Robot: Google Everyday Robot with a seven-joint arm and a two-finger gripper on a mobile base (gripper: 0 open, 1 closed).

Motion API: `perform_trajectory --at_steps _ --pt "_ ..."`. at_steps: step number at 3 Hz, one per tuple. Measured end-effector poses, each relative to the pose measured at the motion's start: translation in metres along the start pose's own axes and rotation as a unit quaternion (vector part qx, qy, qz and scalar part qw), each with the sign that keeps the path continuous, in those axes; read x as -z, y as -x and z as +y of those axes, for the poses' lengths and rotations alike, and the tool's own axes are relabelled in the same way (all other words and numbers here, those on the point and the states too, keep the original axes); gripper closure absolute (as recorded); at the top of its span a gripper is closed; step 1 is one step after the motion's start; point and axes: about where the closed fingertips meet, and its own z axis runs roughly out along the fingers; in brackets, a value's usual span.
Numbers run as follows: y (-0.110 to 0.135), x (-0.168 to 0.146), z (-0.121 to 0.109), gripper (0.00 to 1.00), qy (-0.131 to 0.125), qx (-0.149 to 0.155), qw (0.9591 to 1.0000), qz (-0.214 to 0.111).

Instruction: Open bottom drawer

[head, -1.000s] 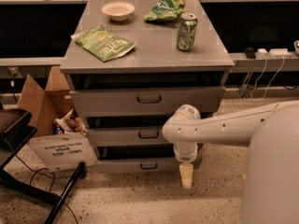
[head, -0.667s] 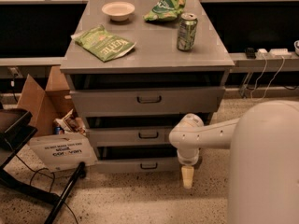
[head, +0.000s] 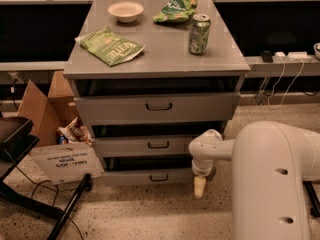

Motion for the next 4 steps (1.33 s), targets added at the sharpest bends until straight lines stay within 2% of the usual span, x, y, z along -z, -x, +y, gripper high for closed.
perform_trajectory --at_steps 1,3,4 --pt "-0.001 0.002 -0.001 0.00 -0.003 0.002 1.0000 0.003" --pt "0.034 -0.086 -0.003 0.00 -0.001 0.052 0.9981 -0.034" --pt "0.052 -0.124 -0.022 0.00 -0.014 0.065 0.9971 -0.037"
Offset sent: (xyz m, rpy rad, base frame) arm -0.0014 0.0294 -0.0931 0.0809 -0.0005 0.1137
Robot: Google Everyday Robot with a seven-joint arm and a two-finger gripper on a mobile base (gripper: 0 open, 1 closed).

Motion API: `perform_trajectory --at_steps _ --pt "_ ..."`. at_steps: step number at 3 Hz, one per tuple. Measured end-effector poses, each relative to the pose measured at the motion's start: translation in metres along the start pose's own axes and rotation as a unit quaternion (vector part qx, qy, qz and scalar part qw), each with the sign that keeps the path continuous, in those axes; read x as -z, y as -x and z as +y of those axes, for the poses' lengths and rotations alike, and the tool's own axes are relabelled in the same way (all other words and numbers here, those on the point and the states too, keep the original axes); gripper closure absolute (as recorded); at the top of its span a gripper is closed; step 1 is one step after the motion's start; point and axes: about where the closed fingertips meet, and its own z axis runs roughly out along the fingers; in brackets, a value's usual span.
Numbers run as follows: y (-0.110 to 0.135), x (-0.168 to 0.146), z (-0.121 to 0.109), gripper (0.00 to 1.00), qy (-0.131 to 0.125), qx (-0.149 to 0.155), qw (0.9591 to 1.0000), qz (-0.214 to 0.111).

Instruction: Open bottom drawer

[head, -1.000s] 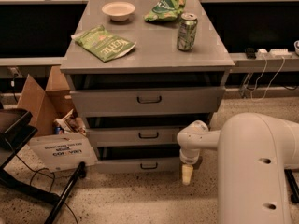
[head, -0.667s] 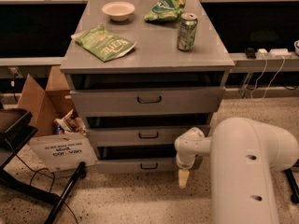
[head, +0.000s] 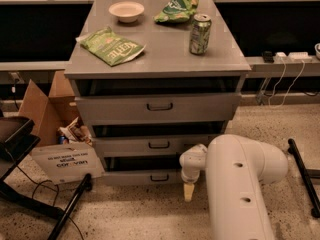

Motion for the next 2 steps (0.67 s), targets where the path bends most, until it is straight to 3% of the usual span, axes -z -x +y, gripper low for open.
perform_trajectory --at_steps 1,2 --pt "0.004 -0.010 -0.016 0.00 -0.013 0.011 0.9998 0.005" --pt "0.004 -0.025 -0.017 0.18 -0.003 0.005 0.9999 0.011"
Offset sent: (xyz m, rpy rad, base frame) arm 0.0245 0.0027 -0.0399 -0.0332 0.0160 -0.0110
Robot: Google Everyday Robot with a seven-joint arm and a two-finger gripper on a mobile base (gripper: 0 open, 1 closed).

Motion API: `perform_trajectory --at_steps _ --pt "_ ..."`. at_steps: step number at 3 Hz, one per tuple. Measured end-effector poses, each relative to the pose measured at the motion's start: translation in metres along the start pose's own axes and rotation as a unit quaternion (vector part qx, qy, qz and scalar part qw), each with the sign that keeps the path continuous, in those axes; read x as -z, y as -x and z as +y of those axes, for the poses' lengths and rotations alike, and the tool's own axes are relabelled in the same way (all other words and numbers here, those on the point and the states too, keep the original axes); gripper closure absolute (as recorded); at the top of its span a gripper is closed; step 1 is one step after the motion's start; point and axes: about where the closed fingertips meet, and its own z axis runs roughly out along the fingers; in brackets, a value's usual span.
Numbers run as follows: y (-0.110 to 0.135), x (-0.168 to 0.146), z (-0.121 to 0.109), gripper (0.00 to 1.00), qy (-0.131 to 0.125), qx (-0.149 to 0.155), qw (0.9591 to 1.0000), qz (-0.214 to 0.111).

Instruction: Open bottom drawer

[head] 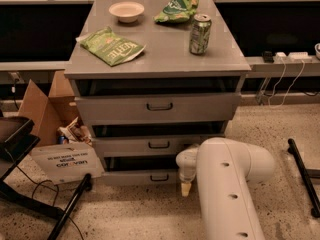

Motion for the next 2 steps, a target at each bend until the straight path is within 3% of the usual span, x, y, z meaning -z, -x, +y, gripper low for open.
perform_trajectory --at_steps 1,2 --pt "-0.025 0.014 0.005 0.42 0.002 -0.020 0.9994 0.029" --pt "-0.080 0.080 0.039 0.73 -0.003 -0.067 0.9935 0.092"
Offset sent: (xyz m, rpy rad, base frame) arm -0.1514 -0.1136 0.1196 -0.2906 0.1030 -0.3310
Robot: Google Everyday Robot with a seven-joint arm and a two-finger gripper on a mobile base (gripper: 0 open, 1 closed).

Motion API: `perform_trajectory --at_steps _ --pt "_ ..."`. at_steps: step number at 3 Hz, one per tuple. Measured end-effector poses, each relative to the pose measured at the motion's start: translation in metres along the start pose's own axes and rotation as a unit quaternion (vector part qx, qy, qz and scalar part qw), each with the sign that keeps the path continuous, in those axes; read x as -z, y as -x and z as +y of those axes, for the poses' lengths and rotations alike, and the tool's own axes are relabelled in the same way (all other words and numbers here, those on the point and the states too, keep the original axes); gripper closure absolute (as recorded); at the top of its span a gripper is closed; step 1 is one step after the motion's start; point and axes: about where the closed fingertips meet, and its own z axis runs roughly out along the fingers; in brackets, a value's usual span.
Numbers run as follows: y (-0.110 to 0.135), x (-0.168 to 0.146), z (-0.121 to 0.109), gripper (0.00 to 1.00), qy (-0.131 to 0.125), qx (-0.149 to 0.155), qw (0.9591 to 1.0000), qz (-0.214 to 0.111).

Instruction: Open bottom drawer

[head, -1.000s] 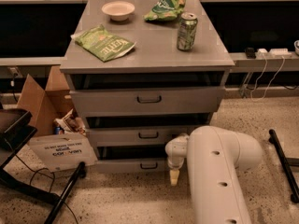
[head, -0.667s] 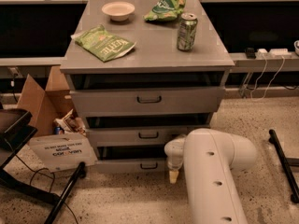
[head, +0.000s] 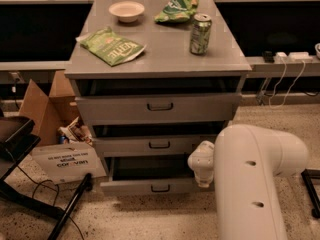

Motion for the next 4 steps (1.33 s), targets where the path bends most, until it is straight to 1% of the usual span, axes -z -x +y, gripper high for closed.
perform_trajectory --at_steps 1,2,3,4 --pt "-0.054 0.039 0.047 0.96 0.022 -0.055 0.9963 0.062" --pt "-0.066 0.035 0.082 0.00 0.044 -0.073 0.9932 0.079" --pt "-0.027 0.014 0.066 0.00 0.034 -0.039 0.9981 0.034" --pt "0.046 -0.010 0.043 0.00 0.002 0.019 0.9980 -0.061"
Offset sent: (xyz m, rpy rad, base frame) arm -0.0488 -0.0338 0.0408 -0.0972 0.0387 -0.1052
